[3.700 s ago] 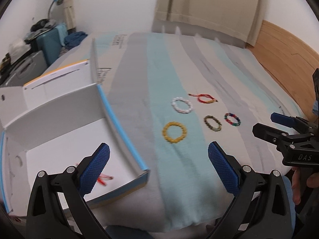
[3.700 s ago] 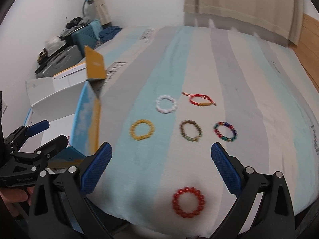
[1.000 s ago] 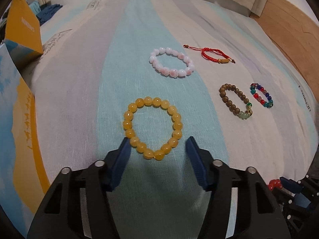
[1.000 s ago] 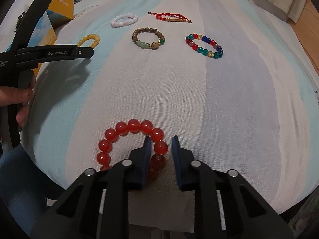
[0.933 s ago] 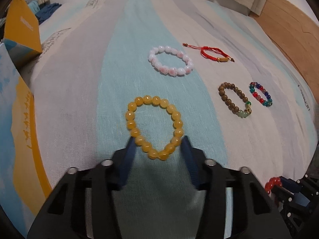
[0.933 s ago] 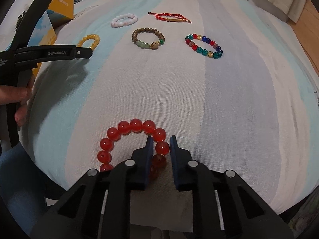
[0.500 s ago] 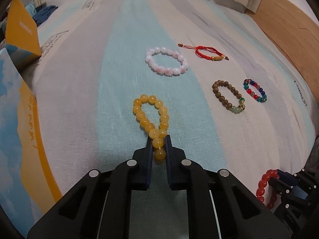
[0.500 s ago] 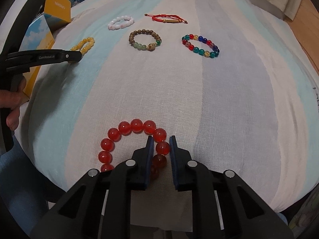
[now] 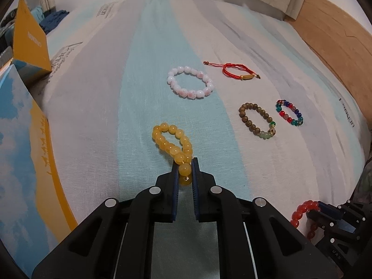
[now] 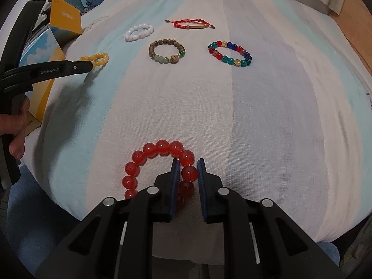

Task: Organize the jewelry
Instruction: 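Lift the red bead bracelet with the right tool while the left tool lifts the yellow bracelet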

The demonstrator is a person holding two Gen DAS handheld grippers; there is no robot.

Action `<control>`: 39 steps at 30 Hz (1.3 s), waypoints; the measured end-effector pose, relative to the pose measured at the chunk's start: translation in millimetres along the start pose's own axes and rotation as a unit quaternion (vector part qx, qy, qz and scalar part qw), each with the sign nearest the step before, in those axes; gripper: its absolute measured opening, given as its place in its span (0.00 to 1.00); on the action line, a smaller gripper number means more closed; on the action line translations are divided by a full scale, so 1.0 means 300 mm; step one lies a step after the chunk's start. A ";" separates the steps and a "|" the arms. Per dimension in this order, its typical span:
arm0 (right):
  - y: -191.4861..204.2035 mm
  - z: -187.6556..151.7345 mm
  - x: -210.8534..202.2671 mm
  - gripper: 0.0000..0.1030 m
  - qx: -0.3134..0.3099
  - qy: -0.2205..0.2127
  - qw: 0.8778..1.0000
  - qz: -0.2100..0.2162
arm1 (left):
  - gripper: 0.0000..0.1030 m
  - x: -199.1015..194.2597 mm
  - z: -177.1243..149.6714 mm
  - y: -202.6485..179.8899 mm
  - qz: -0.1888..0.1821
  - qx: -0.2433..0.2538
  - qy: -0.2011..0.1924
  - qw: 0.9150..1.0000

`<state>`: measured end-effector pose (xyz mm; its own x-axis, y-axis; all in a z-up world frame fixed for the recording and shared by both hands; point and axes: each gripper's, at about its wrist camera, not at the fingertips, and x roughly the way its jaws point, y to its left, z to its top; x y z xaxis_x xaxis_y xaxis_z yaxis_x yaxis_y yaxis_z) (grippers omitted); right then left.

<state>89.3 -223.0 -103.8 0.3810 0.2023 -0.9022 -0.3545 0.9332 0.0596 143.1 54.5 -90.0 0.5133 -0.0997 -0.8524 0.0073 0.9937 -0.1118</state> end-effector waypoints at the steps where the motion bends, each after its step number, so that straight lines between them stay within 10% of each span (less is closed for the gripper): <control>1: 0.000 0.000 -0.005 0.14 0.000 -0.001 1.000 0.000 | 0.09 -0.002 0.000 -0.001 -0.001 -0.001 0.000 1.000; 39: 0.028 0.067 -0.141 0.13 0.007 -0.043 0.999 0.026 | 0.09 -0.144 0.031 -0.038 -0.007 0.005 -0.030 1.000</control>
<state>87.4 -217.7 -56.6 0.4352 0.2754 -0.8572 -0.3633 0.9248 0.1126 128.9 48.1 -47.0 0.5636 -0.1105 -0.8186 0.0229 0.9927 -0.1182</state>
